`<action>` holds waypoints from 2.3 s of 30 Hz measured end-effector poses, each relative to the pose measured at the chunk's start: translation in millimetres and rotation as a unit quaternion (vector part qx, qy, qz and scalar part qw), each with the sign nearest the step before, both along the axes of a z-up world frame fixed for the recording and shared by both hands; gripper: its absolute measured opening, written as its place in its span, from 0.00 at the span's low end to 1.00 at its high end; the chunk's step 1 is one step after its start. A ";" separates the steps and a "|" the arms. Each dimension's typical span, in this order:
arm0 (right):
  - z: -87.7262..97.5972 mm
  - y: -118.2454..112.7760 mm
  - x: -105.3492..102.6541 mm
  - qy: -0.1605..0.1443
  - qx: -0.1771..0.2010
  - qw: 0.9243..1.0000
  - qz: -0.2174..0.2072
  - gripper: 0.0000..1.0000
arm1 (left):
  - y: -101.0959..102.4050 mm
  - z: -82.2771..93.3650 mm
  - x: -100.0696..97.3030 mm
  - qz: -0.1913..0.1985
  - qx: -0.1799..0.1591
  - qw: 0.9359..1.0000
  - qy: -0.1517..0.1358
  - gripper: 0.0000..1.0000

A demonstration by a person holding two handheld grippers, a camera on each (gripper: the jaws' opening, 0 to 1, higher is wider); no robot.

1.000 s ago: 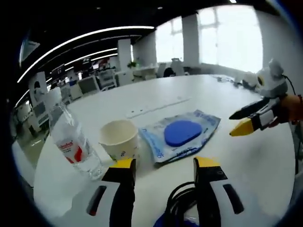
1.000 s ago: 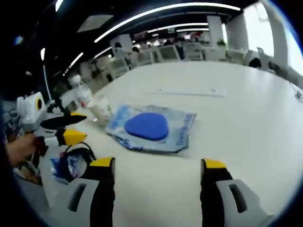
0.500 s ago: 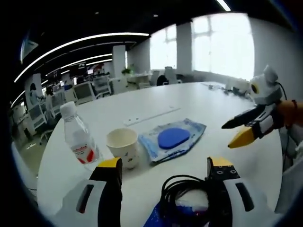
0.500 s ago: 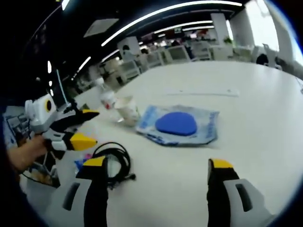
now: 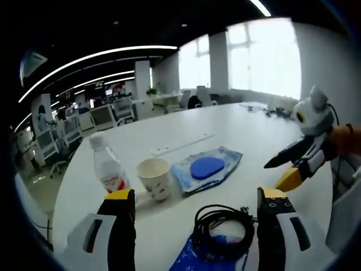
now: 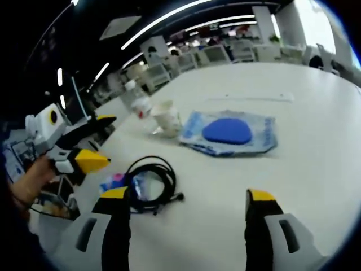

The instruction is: Arrange the tabletop items into an orderly group along one side of the table until the central work area is clear of visible clutter.

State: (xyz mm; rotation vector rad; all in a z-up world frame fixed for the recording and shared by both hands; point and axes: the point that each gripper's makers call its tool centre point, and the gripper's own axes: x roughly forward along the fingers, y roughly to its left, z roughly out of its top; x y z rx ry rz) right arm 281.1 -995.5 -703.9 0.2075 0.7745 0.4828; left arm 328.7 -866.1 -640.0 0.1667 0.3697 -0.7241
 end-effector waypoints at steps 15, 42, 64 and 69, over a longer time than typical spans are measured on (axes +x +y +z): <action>-7.3 22.1 -17.2 0.021 0.015 1.000 -0.004 0.70 | 16.8 12.4 -28.6 -0.016 -0.005 1.000 0.008 1.00; -33.8 51.5 -18.2 0.093 0.041 0.994 -0.049 0.45 | 29.9 9.5 -55.4 0.011 -0.015 1.000 0.022 1.00; -50.5 56.3 -1.1 0.174 0.087 0.969 -0.151 0.26 | 32.1 -0.8 -69.5 0.008 -0.018 0.999 0.036 0.97; -53.4 54.9 0.7 0.183 0.083 0.966 -0.164 0.20 | 34.2 -5.3 -72.2 0.011 -0.017 0.999 0.043 0.96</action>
